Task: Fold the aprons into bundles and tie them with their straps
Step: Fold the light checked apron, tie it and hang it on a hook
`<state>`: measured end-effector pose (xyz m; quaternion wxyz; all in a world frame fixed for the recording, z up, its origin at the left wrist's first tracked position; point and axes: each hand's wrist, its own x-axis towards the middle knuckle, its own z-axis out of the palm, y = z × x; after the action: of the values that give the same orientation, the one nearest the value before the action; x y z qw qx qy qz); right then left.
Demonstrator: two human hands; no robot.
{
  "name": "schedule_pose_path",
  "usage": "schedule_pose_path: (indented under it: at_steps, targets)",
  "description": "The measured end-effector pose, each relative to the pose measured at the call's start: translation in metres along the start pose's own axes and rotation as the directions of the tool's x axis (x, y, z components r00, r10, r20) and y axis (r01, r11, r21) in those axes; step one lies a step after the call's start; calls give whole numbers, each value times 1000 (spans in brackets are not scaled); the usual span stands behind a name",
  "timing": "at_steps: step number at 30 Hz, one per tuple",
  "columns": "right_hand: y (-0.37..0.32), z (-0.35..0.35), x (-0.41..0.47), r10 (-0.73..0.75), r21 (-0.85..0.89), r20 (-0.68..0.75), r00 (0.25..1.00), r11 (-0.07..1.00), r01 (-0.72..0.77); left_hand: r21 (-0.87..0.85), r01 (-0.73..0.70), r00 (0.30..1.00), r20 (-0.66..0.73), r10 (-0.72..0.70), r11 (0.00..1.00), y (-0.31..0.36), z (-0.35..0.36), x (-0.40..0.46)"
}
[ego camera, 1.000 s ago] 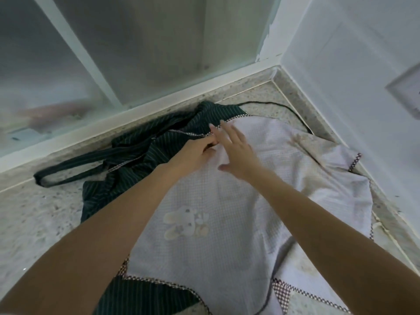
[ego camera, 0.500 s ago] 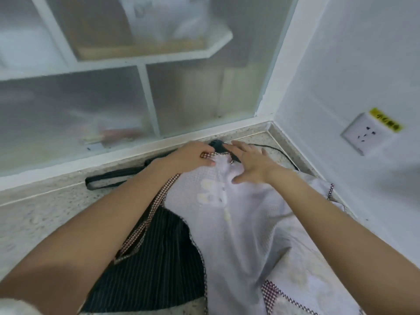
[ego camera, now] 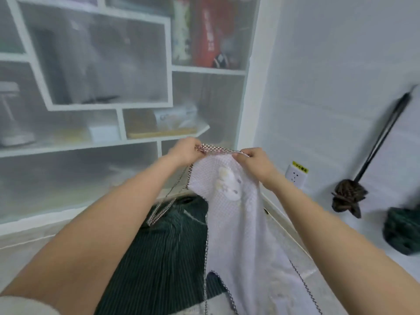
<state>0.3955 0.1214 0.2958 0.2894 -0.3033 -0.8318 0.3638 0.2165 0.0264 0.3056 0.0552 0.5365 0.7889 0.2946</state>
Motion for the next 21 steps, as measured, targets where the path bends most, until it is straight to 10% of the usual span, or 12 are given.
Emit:
schedule_pose_path:
  at_steps: [9,17,21]
  targets:
    - [-120,-39,-45,-200,142,6,980,970,197,-122,-295,953,-104,283,948,103,-99,-54]
    - [-162,-55,-43,110,461,-302,947,886,44,11,-24,997,71,23,1000,59,-176,-93]
    - [-170,-44,-47,160,483,-323,933,876,17,-393,35,995,-74,-69,919,32,-196,-115]
